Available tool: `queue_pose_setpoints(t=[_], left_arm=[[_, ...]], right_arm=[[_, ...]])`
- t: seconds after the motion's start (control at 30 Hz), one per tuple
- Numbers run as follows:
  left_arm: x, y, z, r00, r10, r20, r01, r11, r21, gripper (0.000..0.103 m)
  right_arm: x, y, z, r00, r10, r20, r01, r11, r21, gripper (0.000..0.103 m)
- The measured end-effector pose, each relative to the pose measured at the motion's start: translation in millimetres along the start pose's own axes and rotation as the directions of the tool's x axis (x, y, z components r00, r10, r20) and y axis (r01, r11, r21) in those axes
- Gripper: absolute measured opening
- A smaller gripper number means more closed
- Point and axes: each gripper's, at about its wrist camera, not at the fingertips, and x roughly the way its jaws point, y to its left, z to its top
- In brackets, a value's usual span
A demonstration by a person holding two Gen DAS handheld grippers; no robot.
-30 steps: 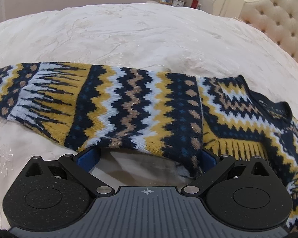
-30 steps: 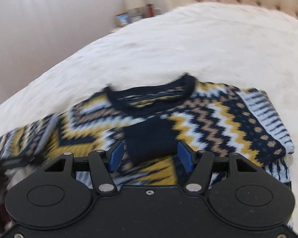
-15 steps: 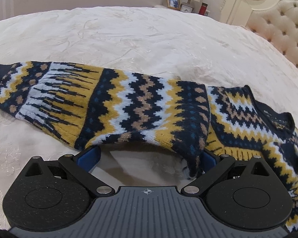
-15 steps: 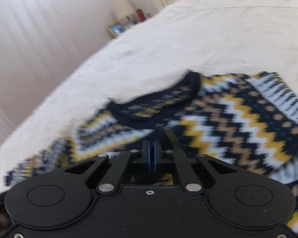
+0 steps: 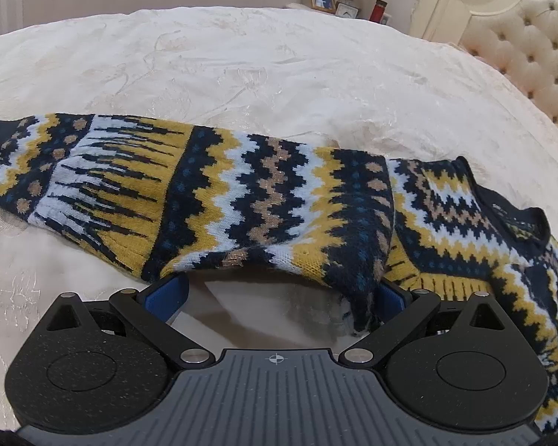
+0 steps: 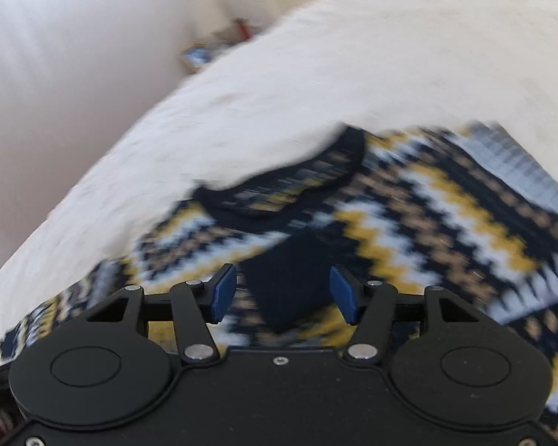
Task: Fold small clothes
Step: 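Lift the cuff with the right tool and carry it across the sweater body, then lower the sleeve onto the body and open the right tool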
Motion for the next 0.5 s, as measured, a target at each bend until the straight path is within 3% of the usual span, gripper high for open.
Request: queue_pose_setpoints(t=[0.2,0.27,0.3,0.33,0.5], left_arm=[[1.9,-1.6,-0.1,1.0,0.004,0.0,-0.004,1.0,0.008,0.101],[1.9,-2.2,-0.2,1.0,0.006,0.0,-0.006,1.0,0.012,0.101],[2.4,-2.3,-0.1,1.0,0.007,0.001,-0.007,1.0,0.014,0.101],[2.3,-2.7,-0.3,1.0,0.008,0.001,-0.008,1.0,0.017,0.101],[2.2,-1.0,0.4,1.0,0.002,-0.002,-0.002,1.0,0.014,0.101]], right_arm=[[13.6,-22.6,-2.3,0.997,0.078,-0.002,-0.077,0.988,0.134,0.062],[17.6,-20.9,-0.7,0.995,0.098,0.005,-0.098,0.984,0.148,0.053],[20.8,-16.6,0.4,0.995,0.097,0.001,-0.096,0.986,0.139,0.028],[20.0,-10.9,1.3,0.996,0.088,0.001,-0.087,0.989,0.117,0.015],[6.7,32.1,-7.1,0.978,0.207,0.024,-0.207,0.978,-0.015,0.014]])
